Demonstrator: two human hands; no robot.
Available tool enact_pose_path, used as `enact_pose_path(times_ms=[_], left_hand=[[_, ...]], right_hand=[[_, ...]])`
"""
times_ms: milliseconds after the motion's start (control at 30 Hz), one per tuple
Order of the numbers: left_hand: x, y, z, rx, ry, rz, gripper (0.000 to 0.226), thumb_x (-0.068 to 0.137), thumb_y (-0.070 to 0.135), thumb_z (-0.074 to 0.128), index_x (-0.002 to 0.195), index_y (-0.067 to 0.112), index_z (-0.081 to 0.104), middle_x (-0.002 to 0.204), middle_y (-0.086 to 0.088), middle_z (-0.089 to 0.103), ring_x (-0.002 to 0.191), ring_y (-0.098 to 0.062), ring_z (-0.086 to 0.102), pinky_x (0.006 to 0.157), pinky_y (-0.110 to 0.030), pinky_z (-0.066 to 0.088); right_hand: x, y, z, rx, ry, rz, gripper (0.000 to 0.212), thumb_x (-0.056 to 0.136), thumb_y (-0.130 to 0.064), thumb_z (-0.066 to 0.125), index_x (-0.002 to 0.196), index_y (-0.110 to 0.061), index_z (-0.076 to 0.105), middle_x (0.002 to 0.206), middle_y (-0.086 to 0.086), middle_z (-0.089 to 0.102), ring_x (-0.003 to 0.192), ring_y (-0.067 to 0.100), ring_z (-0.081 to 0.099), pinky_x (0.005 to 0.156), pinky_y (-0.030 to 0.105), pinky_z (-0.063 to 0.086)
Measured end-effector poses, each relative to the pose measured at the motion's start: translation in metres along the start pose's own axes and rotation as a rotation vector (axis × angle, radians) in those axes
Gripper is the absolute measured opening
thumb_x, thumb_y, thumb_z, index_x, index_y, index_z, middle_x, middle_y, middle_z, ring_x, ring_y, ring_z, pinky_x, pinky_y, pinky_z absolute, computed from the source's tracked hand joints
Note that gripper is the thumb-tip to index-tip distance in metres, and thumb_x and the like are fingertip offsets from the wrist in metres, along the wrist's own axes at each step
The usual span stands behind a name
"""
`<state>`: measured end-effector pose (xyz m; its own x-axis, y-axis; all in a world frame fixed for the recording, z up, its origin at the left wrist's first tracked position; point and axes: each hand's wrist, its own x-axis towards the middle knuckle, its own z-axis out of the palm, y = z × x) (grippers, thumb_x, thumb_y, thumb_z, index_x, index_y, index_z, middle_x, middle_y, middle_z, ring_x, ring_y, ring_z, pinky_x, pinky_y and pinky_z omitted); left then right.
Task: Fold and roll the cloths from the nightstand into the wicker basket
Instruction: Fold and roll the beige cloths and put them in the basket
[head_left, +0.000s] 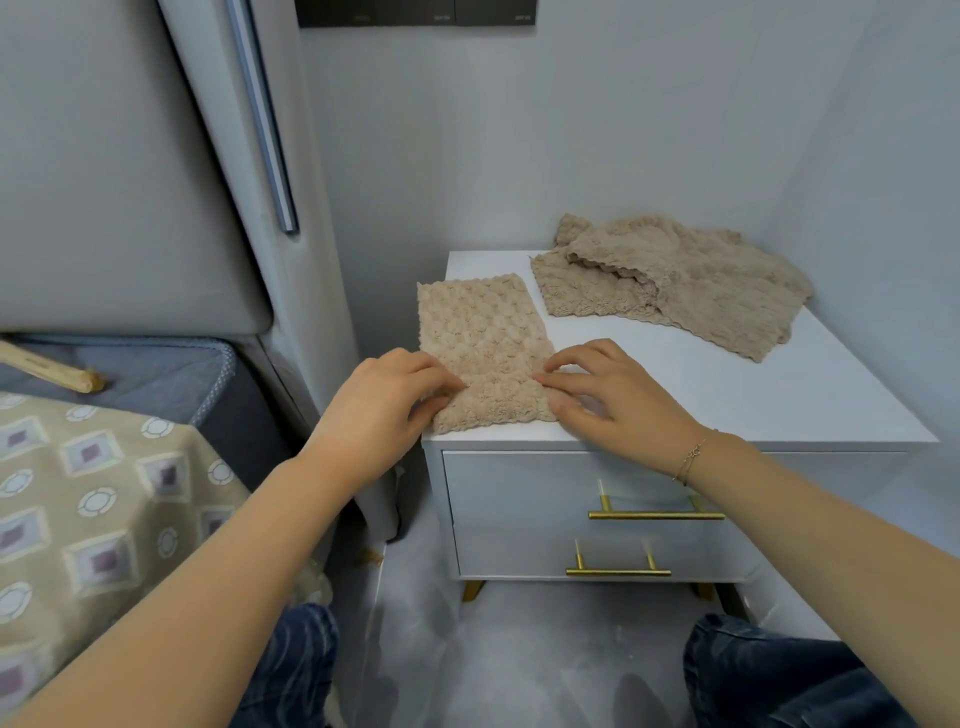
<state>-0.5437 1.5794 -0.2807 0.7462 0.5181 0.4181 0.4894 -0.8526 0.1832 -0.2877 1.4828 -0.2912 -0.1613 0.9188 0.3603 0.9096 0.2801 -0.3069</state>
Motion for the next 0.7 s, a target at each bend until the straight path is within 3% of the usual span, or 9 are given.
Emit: enact_pose_path(times_ms=[167, 267, 333, 433, 533, 600, 700], left_hand=[[-0.011, 0.005, -0.003, -0.155, -0.112, -0.104, 0.035, 0.098, 0.034, 0.052, 0.13, 0.025, 0.058, 0.123, 0.011, 0.057, 0.113, -0.007, 0.048, 0.101, -0.025, 0.039], [-0.018, 0.012, -0.005, -0.171, -0.166, -0.097, 0.058, 0.084, 0.049, 0.067, 0.135, 0.026, 0.052, 0.127, 0.013, 0.051, 0.116, -0.005, 0.042, 0.102, -0.02, 0.034], [-0.023, 0.017, -0.001, -0.132, -0.174, -0.064, 0.065, 0.078, 0.046, 0.074, 0.135, 0.025, 0.051, 0.128, 0.011, 0.05, 0.116, -0.008, 0.042, 0.102, -0.024, 0.036], [-0.027, 0.027, 0.007, -0.073, -0.073, -0.015, 0.051, 0.077, 0.031, 0.079, 0.124, 0.021, 0.059, 0.118, 0.006, 0.057, 0.106, -0.015, 0.05, 0.093, -0.034, 0.046], [-0.025, 0.033, 0.011, -0.088, -0.001, -0.023, 0.036, 0.078, 0.023, 0.078, 0.112, 0.021, 0.065, 0.108, 0.006, 0.061, 0.097, -0.014, 0.052, 0.085, -0.032, 0.048], [-0.023, 0.033, 0.01, -0.146, 0.016, -0.083, 0.029, 0.08, 0.024, 0.076, 0.107, 0.023, 0.068, 0.104, 0.01, 0.061, 0.096, -0.012, 0.052, 0.086, -0.027, 0.045], [-0.021, 0.032, 0.009, -0.265, 0.026, -0.217, 0.022, 0.08, 0.03, 0.076, 0.101, 0.022, 0.073, 0.096, 0.008, 0.057, 0.095, -0.01, 0.049, 0.082, -0.008, 0.035]], right_hand=[[-0.004, -0.008, -0.004, 0.012, -0.067, 0.053, 0.067, 0.08, -0.067, 0.049, 0.128, -0.022, 0.061, 0.118, -0.01, 0.054, 0.112, 0.007, 0.039, 0.098, 0.022, 0.032], [-0.012, -0.01, -0.007, 0.027, -0.058, 0.044, 0.059, 0.08, -0.057, 0.066, 0.127, -0.021, 0.062, 0.114, -0.009, 0.054, 0.109, 0.006, 0.041, 0.096, 0.022, 0.036], [-0.021, -0.009, -0.008, 0.012, -0.051, 0.021, 0.054, 0.08, -0.046, 0.072, 0.126, -0.02, 0.062, 0.113, -0.008, 0.054, 0.106, 0.005, 0.041, 0.093, 0.021, 0.036], [-0.034, -0.008, -0.005, -0.029, 0.026, -0.017, 0.044, 0.076, -0.024, 0.08, 0.117, -0.015, 0.067, 0.107, -0.003, 0.058, 0.099, 0.007, 0.044, 0.085, 0.023, 0.041], [-0.039, -0.008, -0.002, 0.046, 0.078, 0.029, 0.035, 0.074, -0.013, 0.08, 0.108, -0.015, 0.07, 0.1, -0.008, 0.056, 0.095, 0.004, 0.043, 0.084, 0.012, 0.036], [-0.036, -0.008, -0.005, 0.14, 0.099, 0.095, 0.03, 0.074, -0.016, 0.081, 0.103, -0.017, 0.072, 0.095, -0.014, 0.053, 0.093, 0.003, 0.041, 0.084, 0.009, 0.033], [-0.028, -0.008, -0.008, 0.149, 0.13, 0.171, 0.027, 0.073, -0.038, 0.08, 0.091, -0.019, 0.073, 0.086, -0.017, 0.05, 0.089, 0.006, 0.038, 0.081, 0.014, 0.029]])
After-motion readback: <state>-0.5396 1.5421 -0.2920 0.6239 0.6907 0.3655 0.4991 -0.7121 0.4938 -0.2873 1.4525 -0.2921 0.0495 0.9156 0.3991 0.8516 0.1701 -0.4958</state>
